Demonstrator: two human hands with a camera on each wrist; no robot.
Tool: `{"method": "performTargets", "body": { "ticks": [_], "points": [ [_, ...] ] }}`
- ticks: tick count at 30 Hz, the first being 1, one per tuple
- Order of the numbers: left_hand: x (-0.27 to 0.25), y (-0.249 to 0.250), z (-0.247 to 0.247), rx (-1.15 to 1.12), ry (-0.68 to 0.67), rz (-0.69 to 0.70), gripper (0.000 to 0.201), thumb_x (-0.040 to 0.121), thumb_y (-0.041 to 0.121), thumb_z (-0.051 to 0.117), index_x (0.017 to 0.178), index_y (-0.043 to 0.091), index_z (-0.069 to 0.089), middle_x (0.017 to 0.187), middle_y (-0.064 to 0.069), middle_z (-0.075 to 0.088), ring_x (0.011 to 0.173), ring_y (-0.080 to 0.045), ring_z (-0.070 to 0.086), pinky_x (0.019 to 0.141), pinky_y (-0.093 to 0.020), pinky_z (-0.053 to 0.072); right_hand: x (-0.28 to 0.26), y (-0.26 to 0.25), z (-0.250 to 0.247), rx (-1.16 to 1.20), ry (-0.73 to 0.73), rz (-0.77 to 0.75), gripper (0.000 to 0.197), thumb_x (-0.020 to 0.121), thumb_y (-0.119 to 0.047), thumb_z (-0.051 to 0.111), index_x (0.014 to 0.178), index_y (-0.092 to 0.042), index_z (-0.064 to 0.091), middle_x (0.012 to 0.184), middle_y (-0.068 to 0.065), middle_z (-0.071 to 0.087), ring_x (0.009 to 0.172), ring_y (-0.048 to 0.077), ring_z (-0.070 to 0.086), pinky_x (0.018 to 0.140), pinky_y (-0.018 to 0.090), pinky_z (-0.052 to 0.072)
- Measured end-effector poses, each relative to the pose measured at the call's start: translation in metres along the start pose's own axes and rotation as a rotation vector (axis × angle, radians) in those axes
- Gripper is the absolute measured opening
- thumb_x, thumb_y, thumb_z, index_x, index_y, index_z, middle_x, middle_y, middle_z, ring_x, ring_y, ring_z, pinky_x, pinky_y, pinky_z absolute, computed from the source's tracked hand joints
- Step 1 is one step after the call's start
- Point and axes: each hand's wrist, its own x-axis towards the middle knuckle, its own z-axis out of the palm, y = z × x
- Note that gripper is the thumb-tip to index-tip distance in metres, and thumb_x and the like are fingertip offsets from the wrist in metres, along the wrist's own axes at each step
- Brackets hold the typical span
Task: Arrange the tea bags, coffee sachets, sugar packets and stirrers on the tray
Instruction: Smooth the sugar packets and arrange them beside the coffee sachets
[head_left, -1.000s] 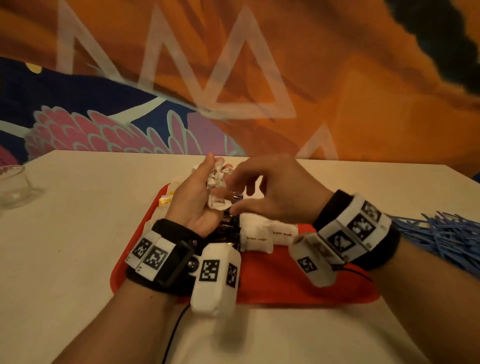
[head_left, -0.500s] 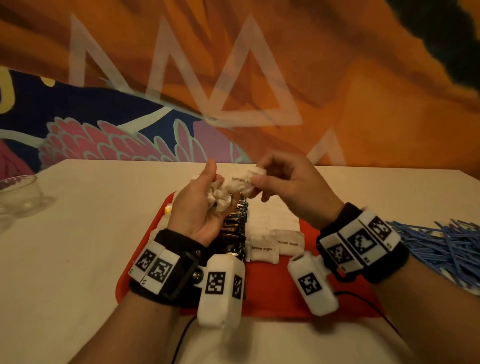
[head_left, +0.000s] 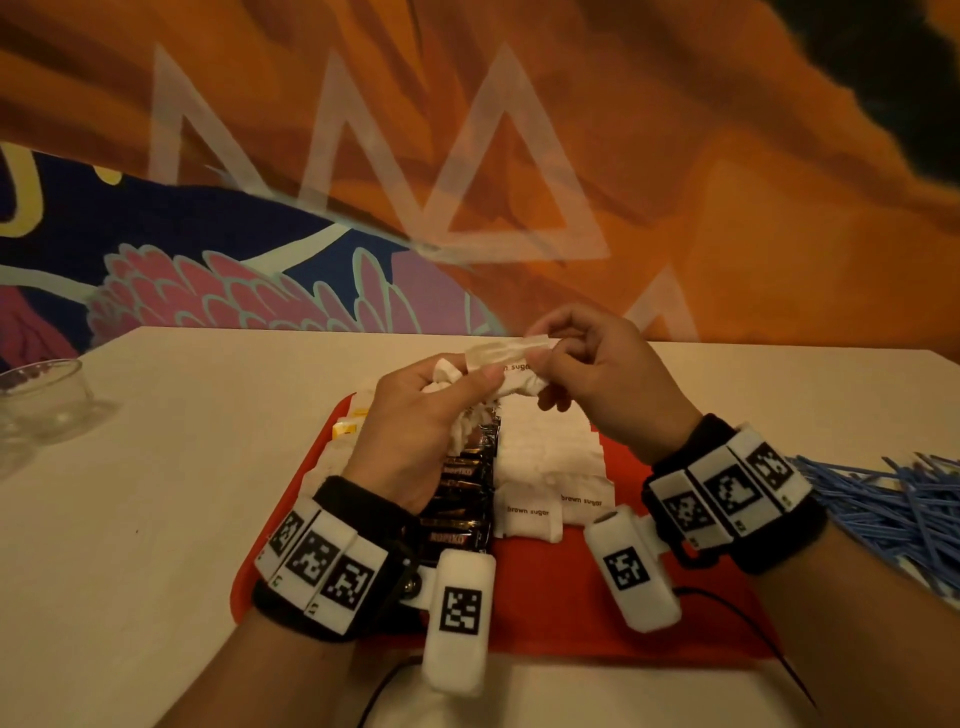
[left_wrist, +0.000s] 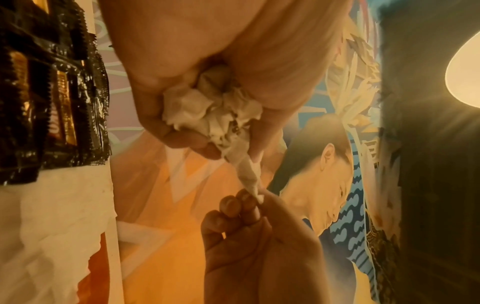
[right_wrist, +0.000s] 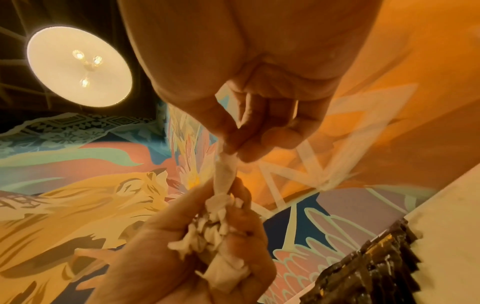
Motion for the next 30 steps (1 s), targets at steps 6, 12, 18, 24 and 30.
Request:
{"method": "performTargets", "body": {
  "ticks": [6, 12, 18, 24, 30],
  "points": [
    [-0.004, 0.005, 0.001, 0.033, 0.017, 0.052, 0.009, 0.08, 0.015, 0.073, 0.085, 0.007, 0.071, 0.076, -0.004, 0.071, 0.066, -0.013, 0.067, 0.059, -0.023, 0.051, -0.003, 0.002, 0.001, 0.037, -0.105, 0.088, 0.039, 0.075, -0.023, 0.083, 0.106, -0.008, 0.065, 0.091, 0.007, 0.073, 0.073, 0.017, 0.069, 0.062, 0.031, 0.056],
    [-0.002, 0.008, 0.0, -0.056, 0.098, 0.031, 0.008, 0.086, 0.011, 0.071, 0.079, 0.007, 0.068, 0.073, -0.01, 0.069, 0.059, -0.016, 0.065, 0.05, -0.024, 0.051, 0.0, 0.001, -0.011, 0.155, -0.155, 0.154, 0.013, 0.08, 0.005, 0.073, 0.088, -0.001, 0.066, 0.07, 0.011, 0.068, 0.06, 0.014, 0.065, 0.055, 0.024, 0.05],
    [-0.003, 0.006, 0.002, -0.038, 0.045, 0.024, 0.004, 0.086, 0.009, 0.069, 0.083, 0.007, 0.069, 0.073, -0.006, 0.07, 0.059, -0.014, 0.065, 0.055, -0.024, 0.051, -0.002, 0.0, -0.008, 0.286, -0.152, 0.2, 0.046, 0.063, -0.024, 0.078, 0.102, -0.004, 0.064, 0.083, 0.008, 0.074, 0.074, 0.017, 0.07, 0.06, 0.026, 0.053],
    [-0.001, 0.007, 0.001, 0.001, 0.114, -0.026, 0.017, 0.082, 0.028, 0.073, 0.078, 0.011, 0.072, 0.077, -0.01, 0.07, 0.059, -0.016, 0.061, 0.056, -0.028, 0.048, -0.001, 0.006, -0.003, 0.156, -0.159, 0.136, 0.011, 0.078, -0.004, 0.077, 0.086, -0.003, 0.07, 0.073, 0.012, 0.071, 0.066, 0.016, 0.068, 0.056, 0.022, 0.049],
    [-0.001, 0.003, 0.003, 0.031, 0.104, 0.006, 0.016, 0.089, 0.02, 0.072, 0.077, 0.009, 0.073, 0.087, -0.022, 0.073, 0.073, -0.03, 0.069, 0.07, -0.038, 0.055, -0.001, 0.002, -0.004, 0.16, -0.14, 0.153, 0.02, 0.076, -0.015, 0.077, 0.087, 0.0, 0.071, 0.074, 0.013, 0.067, 0.061, 0.015, 0.061, 0.05, 0.023, 0.044]
  ]
}}
